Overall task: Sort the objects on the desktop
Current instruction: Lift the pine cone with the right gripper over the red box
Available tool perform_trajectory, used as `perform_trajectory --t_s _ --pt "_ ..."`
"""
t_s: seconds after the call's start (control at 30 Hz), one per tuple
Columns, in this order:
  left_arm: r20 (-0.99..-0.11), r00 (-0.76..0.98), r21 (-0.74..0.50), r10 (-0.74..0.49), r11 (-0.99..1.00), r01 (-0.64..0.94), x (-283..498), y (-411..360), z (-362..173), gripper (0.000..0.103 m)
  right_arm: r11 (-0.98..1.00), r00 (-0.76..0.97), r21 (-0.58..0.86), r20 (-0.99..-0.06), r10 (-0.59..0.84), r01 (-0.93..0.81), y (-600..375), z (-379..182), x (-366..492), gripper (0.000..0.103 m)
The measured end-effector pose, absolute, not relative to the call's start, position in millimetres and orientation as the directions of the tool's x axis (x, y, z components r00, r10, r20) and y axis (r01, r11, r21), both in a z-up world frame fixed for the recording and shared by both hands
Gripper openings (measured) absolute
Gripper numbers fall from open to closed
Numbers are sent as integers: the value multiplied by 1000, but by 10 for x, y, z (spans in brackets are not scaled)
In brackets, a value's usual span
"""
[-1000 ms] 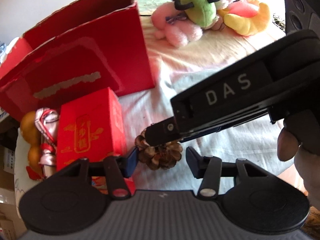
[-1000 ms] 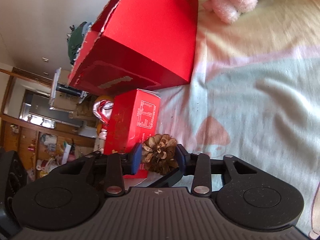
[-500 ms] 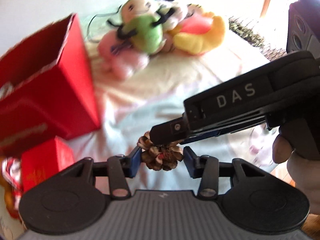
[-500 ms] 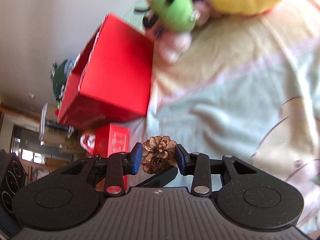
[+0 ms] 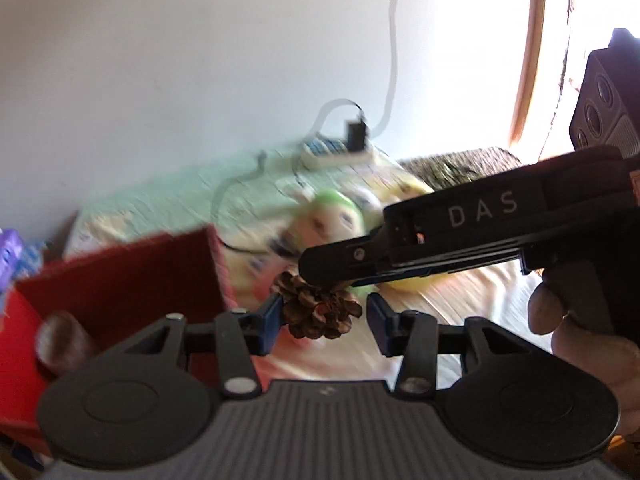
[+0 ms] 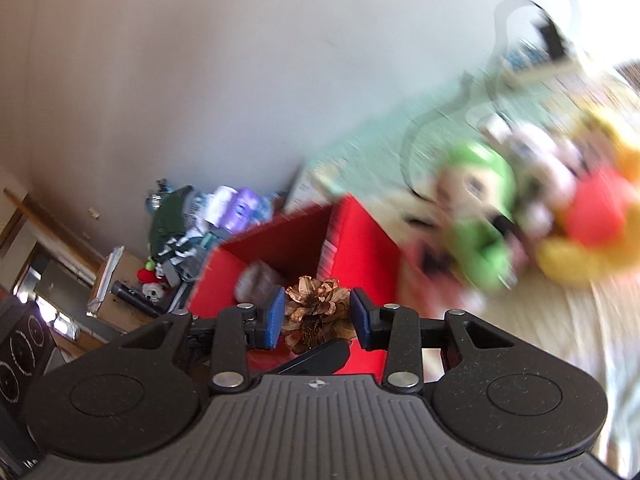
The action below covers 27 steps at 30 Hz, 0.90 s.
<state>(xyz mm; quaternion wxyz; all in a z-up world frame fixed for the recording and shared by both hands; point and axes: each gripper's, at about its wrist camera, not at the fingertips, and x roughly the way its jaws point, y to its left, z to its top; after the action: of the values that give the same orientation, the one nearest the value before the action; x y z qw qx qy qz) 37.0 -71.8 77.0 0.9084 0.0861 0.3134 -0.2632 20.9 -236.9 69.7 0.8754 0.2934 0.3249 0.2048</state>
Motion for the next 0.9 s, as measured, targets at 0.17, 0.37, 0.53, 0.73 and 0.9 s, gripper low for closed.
perform_trajectory --t_s 0.17,0.37,0.53,0.73,0.9 --pt "-616 676 -40 -404 874 485 712 -129 865 47 770 676 594 -469 568 -235 -1832 832 682 39" --pt "-692 630 -65 -353 899 432 1087 409 581 47 766 566 617 -571 594 -181 -1259 603 1276 38" --pt "-768 550 -102 -327 911 400 1339 746 255 45 786 427 613 -692 582 -78 -867 259 1663 37" --pt "-804 520 -72 -288 915 397 1489 976 139 45 790 268 612 -768 581 40 -583 -132 1965 36" --pt "-814 501 -90 -294 916 391 1458 1171 98 45 805 184 589 -801 570 71 -448 -237 2098 36"
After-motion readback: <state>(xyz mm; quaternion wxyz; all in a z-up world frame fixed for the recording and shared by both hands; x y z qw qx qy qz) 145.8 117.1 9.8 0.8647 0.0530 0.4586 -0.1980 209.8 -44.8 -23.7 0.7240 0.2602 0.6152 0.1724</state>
